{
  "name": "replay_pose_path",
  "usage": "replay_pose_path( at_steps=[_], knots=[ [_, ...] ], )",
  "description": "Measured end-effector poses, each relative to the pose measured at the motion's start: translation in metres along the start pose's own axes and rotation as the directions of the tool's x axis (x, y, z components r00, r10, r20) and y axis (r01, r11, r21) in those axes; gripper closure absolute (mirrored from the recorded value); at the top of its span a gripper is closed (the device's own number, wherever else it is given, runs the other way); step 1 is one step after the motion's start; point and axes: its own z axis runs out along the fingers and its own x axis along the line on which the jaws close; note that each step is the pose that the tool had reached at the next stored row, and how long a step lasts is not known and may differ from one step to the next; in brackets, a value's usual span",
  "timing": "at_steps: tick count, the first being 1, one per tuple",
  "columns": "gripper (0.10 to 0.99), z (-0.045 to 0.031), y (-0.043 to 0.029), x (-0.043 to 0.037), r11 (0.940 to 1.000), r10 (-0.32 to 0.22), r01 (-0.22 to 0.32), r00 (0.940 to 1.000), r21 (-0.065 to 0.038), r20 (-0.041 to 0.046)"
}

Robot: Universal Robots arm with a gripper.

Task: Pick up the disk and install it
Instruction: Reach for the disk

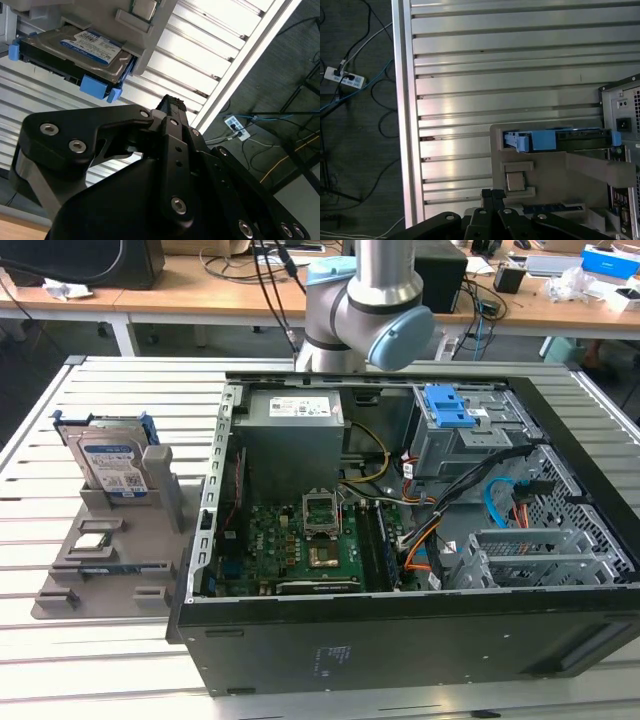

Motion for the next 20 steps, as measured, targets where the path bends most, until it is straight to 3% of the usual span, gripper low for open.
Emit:
replay_pose_path(
  at_steps=[14,16,20],
  knots=[
    [0.980,-0.0006,-0.0018,0.0239,1.0000,0.000,0.000,1.0000,0.000,0.0000],
    [0.980,-0.0005,-0.0015,0.0209,1.0000,0.000,0.000,1.0000,0.000,0.0000],
    [0.980,0.0002,0.0000,0.0001,1.0000,0.000,0.000,1.0000,0.000,-0.0014]
  ],
)
